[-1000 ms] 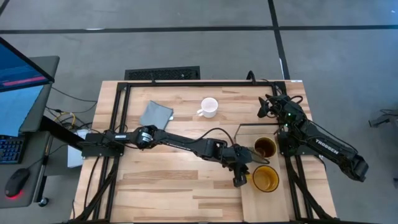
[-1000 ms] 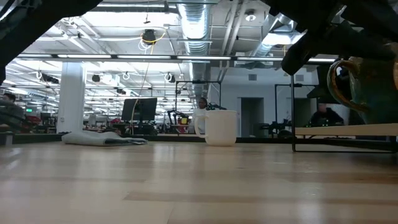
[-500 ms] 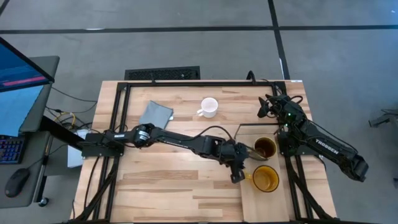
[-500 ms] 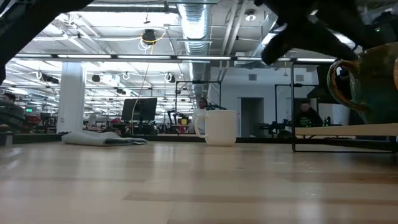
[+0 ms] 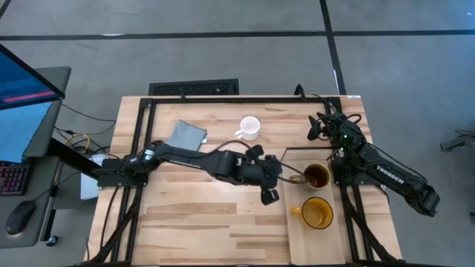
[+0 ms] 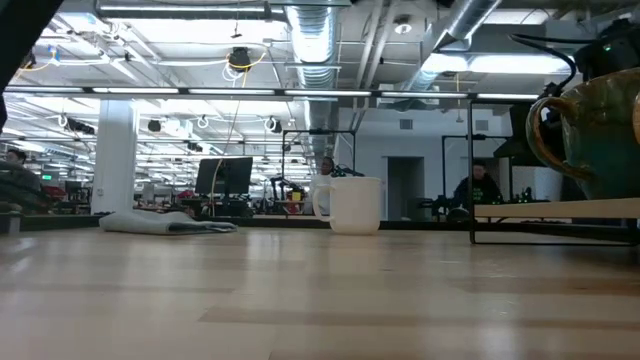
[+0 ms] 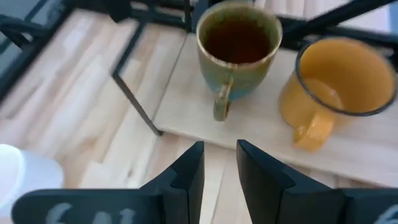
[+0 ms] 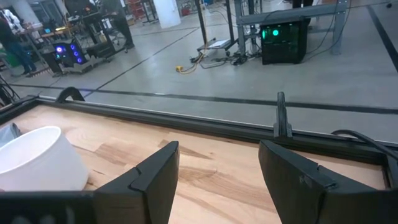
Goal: Stack small to large cups/mugs on shelf
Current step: Put the white mug on the shelf
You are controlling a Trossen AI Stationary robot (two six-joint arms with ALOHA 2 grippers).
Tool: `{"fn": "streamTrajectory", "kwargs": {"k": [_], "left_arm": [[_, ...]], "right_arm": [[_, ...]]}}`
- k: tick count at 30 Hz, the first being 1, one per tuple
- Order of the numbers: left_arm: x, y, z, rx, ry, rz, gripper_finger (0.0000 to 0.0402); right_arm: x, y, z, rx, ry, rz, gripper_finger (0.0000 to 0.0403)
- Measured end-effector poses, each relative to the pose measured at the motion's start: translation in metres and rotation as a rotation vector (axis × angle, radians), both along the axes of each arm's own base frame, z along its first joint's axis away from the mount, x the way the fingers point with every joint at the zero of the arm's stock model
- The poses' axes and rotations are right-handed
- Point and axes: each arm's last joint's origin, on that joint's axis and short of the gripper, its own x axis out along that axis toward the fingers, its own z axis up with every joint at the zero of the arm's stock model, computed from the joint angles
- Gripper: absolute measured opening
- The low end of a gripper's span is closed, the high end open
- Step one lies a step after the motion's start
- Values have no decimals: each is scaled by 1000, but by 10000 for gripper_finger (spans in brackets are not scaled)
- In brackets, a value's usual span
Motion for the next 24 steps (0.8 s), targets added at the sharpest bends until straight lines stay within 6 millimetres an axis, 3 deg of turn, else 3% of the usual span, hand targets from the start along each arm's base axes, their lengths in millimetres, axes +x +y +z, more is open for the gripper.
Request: {"fn": "streamTrajectory", "kwargs": {"k": [6,11,17,24], "left_arm": [[-31,-5,37,85,-30,22,84],[-69,-7,64,277,-18,140,84],[-95,-8,72,423,71,161,84],[-94,0,58,437,166,155,83]], "right_arm": [[0,0,0,0,-1,0,244],[0,0,0,8,-13,-3,244],[0,0,0,9,-13,-3,244],[0,0,0,10,-14,-4,244]]}}
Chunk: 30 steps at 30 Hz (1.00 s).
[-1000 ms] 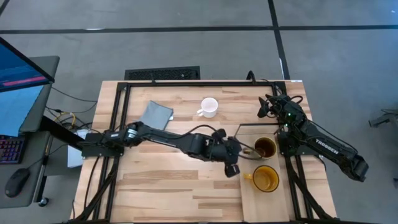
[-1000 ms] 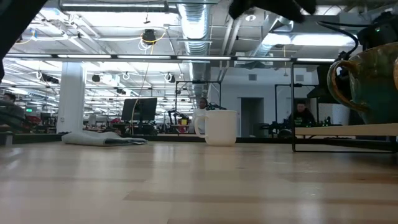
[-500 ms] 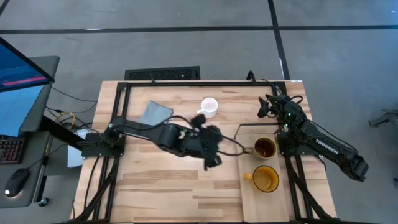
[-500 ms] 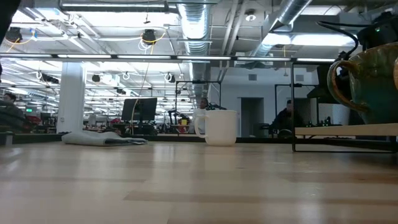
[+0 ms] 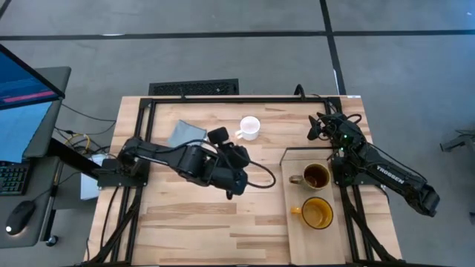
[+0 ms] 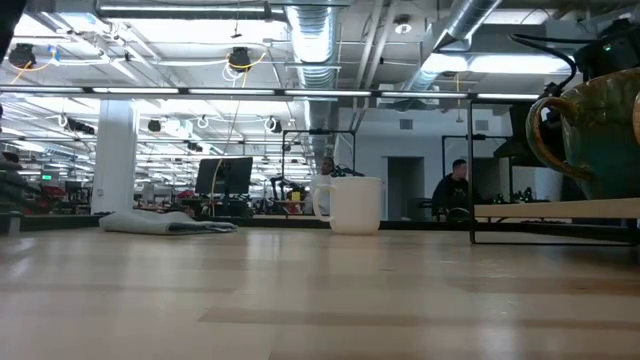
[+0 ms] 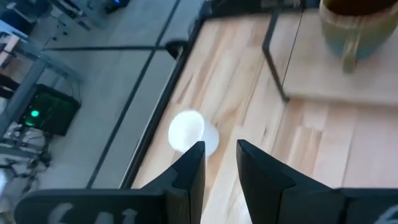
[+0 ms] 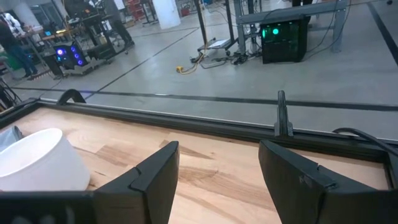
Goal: Stack small to large cups/mugs on shelf
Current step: Put the white mug on the shelf
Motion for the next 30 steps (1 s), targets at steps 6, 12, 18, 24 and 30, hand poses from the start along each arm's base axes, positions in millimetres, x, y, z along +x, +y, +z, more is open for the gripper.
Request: {"fn": "streamTrajectory", "kwargs": {"k": [6,12,18,24,30], "left_arm": [[-4,4,-10,12,89,27,84],[-14,13,-9,-4,100,112,84],[-28,26,-15,-22,82,131,84],[-50,33,-39,-61,-67,107,84],[-76,57,-76,-141,-310,98,84]], "right_arm": [[0,0,0,-2,0,-10,244],[-3,-3,1,-16,-1,-73,244],[-6,-5,2,-25,-7,-111,244],[-6,-6,2,-25,-7,-118,244],[-6,-6,2,-15,-32,-123,244]]}}
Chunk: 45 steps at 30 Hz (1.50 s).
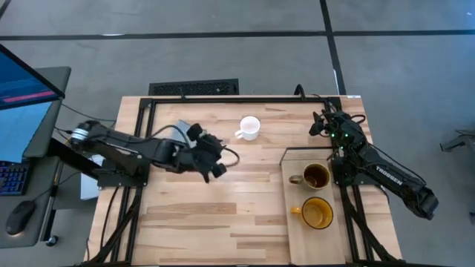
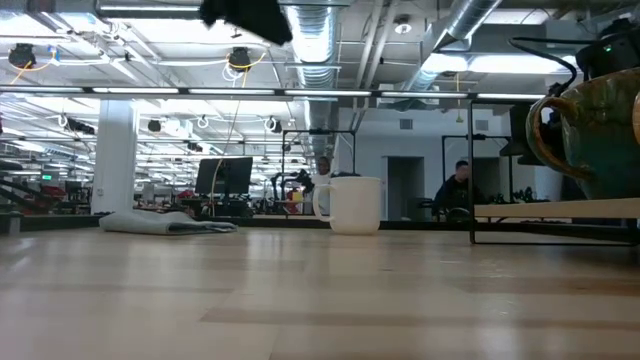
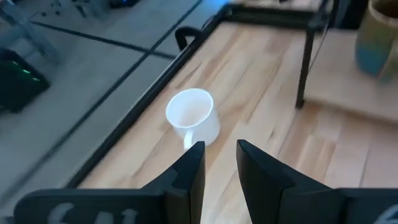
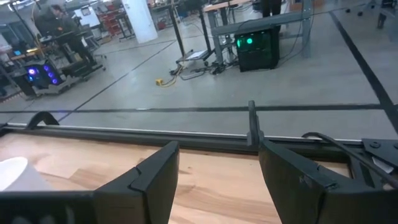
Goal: Stack small to large cups/mugs on shelf
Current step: Put the white mug on the shelf
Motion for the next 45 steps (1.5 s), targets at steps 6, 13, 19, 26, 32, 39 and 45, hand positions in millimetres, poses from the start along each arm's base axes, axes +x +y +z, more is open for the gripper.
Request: {"fn": "streamTrajectory", "kwargs": {"k": [6,13,19,26,32,39,45], "left_arm": [[-19,43,-55,-57,-210,134,84],[-27,82,-88,-143,-402,270,84],[-32,102,-93,-161,-375,348,84],[-36,116,-94,-159,-368,394,84],[-37,116,-98,-192,-322,363,86],[-36,115,-99,-238,-320,320,101],[-35,114,-99,-269,-325,301,127]], "right_arm": [[0,0,0,-2,-2,0,244],[0,0,0,-2,-2,1,244],[0,0,1,-3,-1,-3,244],[0,0,1,-2,-1,-4,244],[0,0,1,-2,0,-6,244],[0,0,1,-2,0,-6,244],[0,0,1,-2,0,-6,244]]}}
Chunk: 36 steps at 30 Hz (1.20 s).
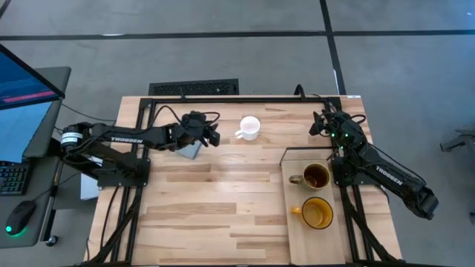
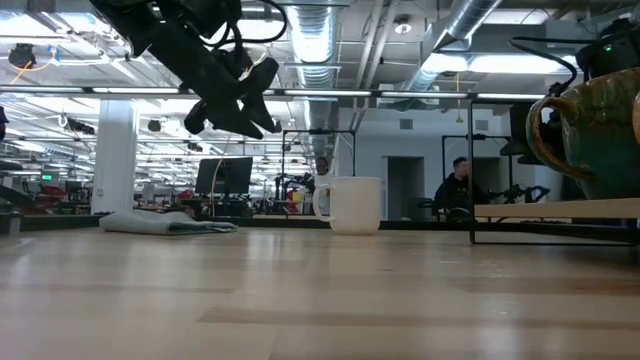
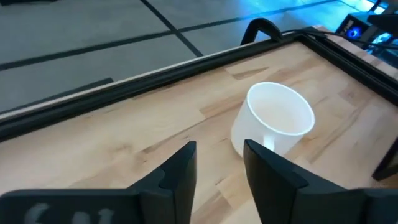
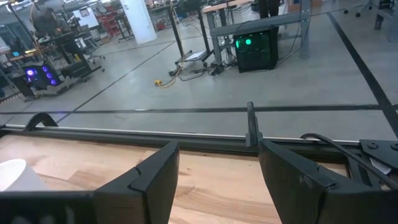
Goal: Stack small to large cups/mugs on shelf
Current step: Put the white mug on the shelf
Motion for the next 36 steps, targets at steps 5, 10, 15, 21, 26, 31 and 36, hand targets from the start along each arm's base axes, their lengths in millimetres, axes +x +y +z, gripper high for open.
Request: {"fn": "streamTrajectory", "kwargs": {"k": [5,10,15,21,26,31,36], "left_arm": [[1,-1,0,-26,-7,-45,168],[1,-1,-1,-44,-20,-34,186],[2,-4,0,-102,-67,-35,188],[2,-5,0,-174,-124,-11,188],[2,-1,-1,-168,-82,-104,188],[3,5,2,-75,-36,-216,188],[5,6,1,2,36,-381,188]], "right_arm": [[0,0,0,0,0,0,244],[0,0,0,0,0,0,244],[0,0,0,0,0,0,244],[0,0,0,0,0,0,244],[0,0,0,0,0,0,244],[0,0,0,-1,1,0,244],[0,0,0,-1,0,0,244]]}}
